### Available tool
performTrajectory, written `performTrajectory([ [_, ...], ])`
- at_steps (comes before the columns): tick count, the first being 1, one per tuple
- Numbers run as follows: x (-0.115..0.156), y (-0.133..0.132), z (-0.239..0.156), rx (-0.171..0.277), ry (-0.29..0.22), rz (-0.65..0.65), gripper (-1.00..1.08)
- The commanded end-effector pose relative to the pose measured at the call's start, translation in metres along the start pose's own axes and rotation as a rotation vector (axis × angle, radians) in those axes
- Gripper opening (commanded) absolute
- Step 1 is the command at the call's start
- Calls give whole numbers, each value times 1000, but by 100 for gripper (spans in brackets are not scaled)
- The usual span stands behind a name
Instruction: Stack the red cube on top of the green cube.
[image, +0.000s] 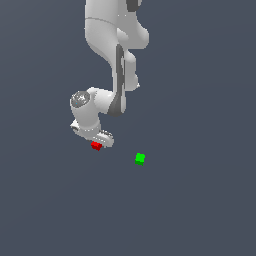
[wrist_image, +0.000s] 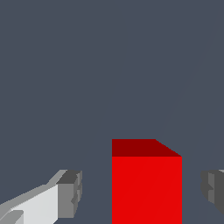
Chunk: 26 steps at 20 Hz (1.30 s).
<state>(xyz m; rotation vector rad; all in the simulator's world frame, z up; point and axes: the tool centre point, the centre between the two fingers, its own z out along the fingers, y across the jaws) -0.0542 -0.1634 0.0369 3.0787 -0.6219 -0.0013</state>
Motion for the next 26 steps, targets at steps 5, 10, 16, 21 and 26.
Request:
performTrajectory([
  [5, 1, 0, 17, 1, 1, 1, 100],
  [10, 1, 0, 17, 1, 1, 1, -100],
  [16, 1, 0, 17, 1, 1, 1, -100],
  [21, 0, 0, 12, 1, 0, 1, -100],
  [26, 0, 0, -7, 1, 0, 1, -100],
])
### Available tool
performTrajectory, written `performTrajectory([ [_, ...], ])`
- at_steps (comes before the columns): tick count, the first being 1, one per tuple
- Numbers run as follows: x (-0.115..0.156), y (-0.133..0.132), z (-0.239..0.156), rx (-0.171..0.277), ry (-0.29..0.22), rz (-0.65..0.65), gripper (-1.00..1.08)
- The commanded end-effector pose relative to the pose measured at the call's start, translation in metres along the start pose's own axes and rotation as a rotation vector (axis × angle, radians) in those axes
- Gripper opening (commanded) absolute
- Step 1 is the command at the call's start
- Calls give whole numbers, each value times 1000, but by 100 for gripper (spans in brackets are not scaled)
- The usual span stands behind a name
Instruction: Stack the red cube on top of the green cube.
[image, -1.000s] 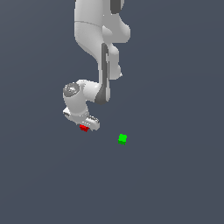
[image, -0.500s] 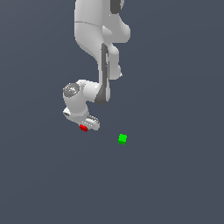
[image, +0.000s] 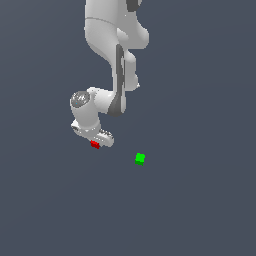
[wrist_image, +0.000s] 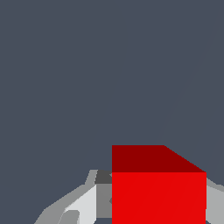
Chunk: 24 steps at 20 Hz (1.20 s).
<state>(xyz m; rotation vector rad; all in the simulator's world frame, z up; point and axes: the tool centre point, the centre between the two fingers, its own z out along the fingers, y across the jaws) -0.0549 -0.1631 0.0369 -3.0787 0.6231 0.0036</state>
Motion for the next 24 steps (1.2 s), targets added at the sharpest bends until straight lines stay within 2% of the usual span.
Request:
performTrajectory([
  [1, 0, 0, -13, 0, 2, 0, -100],
  [12, 0, 0, -77, 0, 2, 0, -100],
  [19, 1, -1, -81, 0, 3, 0, -100],
  [24, -1, -18, -77, 0, 3, 0, -100],
])
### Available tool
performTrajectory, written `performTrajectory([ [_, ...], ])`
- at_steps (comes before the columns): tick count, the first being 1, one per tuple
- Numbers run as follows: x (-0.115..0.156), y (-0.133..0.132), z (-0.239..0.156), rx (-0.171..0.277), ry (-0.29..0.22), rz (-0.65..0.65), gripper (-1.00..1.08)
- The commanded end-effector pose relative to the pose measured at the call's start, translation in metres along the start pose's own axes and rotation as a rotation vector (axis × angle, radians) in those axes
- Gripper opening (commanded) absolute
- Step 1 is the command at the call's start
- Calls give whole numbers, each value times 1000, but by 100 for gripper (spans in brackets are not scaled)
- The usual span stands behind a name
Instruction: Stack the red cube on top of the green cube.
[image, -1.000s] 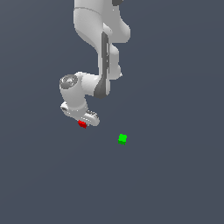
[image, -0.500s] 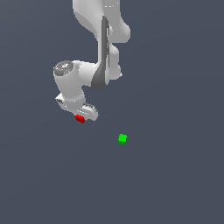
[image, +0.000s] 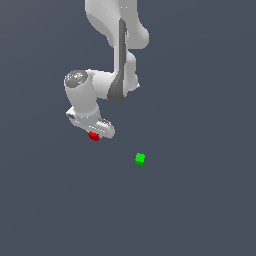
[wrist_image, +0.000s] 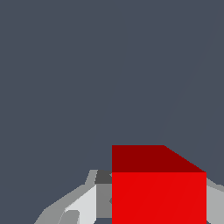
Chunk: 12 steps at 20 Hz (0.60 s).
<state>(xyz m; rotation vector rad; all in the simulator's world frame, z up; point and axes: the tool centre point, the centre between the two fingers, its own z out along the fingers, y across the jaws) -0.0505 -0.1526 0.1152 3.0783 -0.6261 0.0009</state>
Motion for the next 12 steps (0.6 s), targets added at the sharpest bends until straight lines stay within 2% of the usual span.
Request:
performTrajectory([
  [1, -1, -13, 3, 0, 0, -2, -100],
  [6, -4, -53, 12, 1, 0, -1, -100],
  [12, -7, -121, 29, 1, 0, -1, -100],
])
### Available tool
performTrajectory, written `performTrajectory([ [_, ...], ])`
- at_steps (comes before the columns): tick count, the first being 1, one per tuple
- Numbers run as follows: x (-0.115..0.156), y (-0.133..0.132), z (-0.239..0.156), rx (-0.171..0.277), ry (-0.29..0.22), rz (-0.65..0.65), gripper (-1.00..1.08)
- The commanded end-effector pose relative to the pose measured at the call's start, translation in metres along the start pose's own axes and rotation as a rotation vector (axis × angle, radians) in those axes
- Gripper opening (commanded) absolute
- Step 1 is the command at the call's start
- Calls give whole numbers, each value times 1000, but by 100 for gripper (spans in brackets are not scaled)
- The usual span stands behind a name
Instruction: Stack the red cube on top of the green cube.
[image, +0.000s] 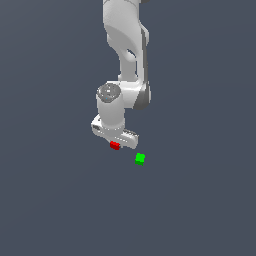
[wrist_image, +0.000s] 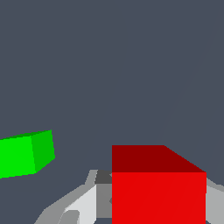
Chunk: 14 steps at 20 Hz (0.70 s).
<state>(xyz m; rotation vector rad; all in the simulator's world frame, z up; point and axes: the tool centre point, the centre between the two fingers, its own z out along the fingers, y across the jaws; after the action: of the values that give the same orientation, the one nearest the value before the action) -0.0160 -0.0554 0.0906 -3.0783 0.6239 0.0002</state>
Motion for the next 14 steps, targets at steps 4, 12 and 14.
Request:
performTrajectory([
  [4, -3, -62, 14, 1, 0, 0, -100],
  [12, -2, -115, 27, 0, 0, 0, -100],
  [14, -2, -120, 28, 0, 0, 0, -100],
])
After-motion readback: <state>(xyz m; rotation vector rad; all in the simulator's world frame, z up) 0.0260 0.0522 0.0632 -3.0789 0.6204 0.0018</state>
